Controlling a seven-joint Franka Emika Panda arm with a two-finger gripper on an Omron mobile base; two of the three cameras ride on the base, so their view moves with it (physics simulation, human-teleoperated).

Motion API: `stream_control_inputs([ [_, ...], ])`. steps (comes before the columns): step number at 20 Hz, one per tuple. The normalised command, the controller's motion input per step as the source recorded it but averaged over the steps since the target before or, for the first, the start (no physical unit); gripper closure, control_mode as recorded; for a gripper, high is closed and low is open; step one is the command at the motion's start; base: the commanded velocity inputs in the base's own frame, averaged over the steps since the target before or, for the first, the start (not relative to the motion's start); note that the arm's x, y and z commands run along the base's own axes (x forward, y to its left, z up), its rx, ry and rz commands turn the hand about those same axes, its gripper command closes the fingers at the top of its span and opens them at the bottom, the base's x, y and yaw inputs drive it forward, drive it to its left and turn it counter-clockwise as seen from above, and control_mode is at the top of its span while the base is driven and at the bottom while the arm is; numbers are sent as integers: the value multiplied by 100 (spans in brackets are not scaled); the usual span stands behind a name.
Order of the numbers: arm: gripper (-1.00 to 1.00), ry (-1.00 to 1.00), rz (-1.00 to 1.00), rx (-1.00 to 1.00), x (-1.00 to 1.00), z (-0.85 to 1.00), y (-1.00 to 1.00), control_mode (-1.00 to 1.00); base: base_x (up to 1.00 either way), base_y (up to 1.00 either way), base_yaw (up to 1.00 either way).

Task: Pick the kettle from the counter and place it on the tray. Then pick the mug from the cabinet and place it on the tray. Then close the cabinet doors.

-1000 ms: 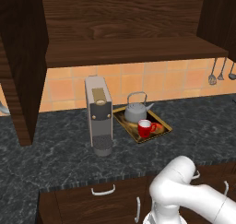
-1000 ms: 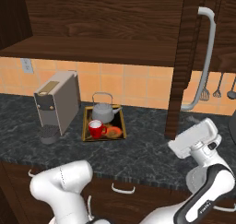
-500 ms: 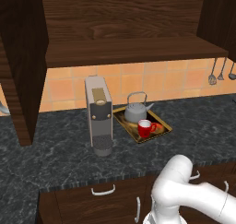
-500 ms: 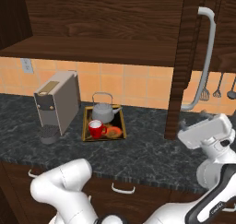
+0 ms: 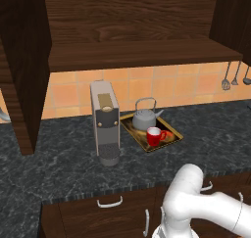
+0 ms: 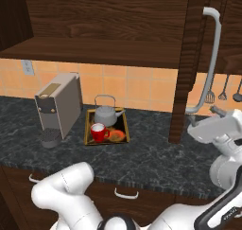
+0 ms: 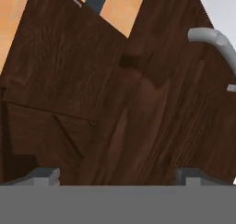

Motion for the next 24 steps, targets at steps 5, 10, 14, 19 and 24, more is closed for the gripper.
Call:
stream_control_inputs([
  [5, -100, -8, -14, -15, -40, 43, 43, -100, 0, 0, 0],
  [10, -100, -1, -17, -17, -21, 44, 48, -100, 0, 0, 0],
  [14, -100, 0, -19, -17, -17, 41, 51, -100, 0, 0, 0],
  [19, -100, 0, -24, -16, -16, 34, 53, -100, 0, 0, 0],
  [24, -100, 0, -35, -9, -4, 4, 56, -100, 0, 0, 0],
])
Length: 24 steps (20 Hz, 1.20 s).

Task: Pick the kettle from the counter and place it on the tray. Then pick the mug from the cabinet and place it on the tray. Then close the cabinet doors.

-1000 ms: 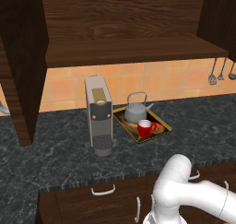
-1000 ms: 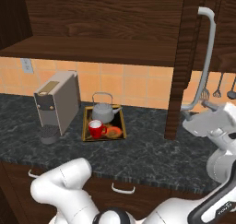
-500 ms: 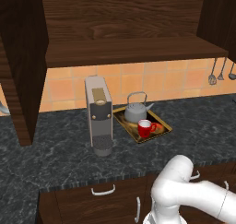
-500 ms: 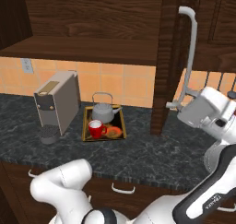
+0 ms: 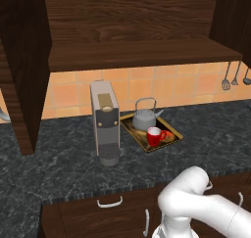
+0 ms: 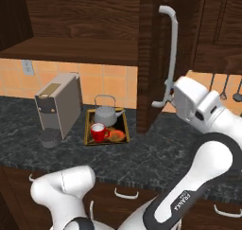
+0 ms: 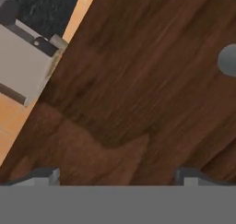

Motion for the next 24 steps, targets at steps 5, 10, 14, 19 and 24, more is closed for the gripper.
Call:
stream_control_inputs([
  [5, -100, 0, -41, -3, 6, 0, 66, -100, 0, 0, 0],
  [10, -100, 6, -42, -2, 30, 0, 67, -100, 0, 0, 0],
  [14, -100, 11, -41, -2, 52, 0, 61, -100, 0, 0, 0],
  [19, -100, 10, -40, -2, 61, 0, 53, -100, 0, 0, 0],
  [24, -100, 13, -37, -1, 66, 0, 48, -100, 0, 0, 0],
])
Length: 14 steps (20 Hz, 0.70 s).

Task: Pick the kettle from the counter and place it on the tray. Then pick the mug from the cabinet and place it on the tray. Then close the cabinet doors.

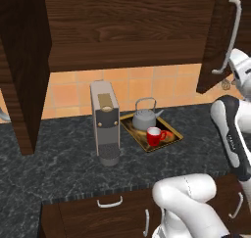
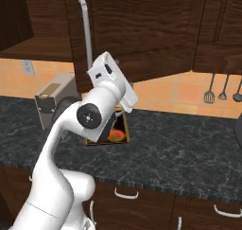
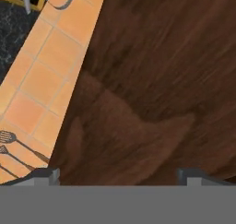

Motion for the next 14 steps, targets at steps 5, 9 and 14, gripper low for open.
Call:
stream_control_inputs([
  [5, -100, 18, -21, 1, 81, 0, 12, -100, 0, 0, 0],
  [9, -100, 17, -6, 4, 80, 0, 0, -100, 0, 0, 0],
  [14, -100, 17, -6, 1, 79, 0, 1, -100, 0, 0, 0],
])
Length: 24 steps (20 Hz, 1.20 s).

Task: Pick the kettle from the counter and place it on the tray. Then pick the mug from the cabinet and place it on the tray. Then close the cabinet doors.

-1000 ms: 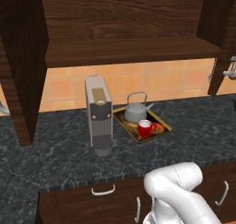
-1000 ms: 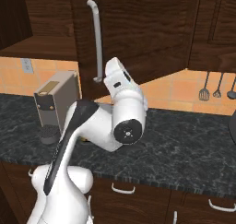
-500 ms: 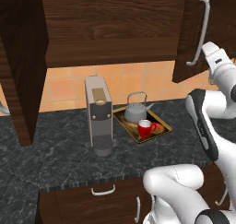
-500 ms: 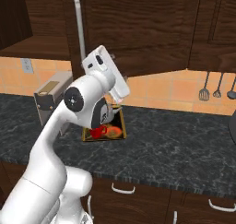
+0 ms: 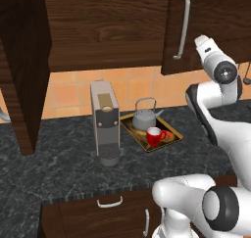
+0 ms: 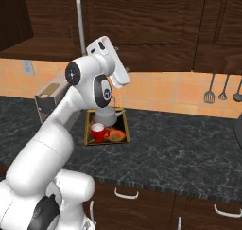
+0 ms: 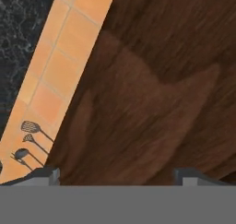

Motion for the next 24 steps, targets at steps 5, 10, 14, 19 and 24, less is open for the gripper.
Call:
stream_control_inputs([
  [5, -100, 18, 0, 1, 64, 0, 0, -100, 0, 0, 0],
  [10, -100, 15, 1, 4, 54, -4, -1, -100, 0, 0, 0],
  [14, -100, 13, 6, 5, 59, -17, -2, -100, 0, 0, 0],
  [19, -100, 14, 3, 4, 82, -26, -3, -100, 0, 0, 0],
  [24, -100, 17, 1, 0, 54, -46, -2, -100, 0, 0, 0],
])
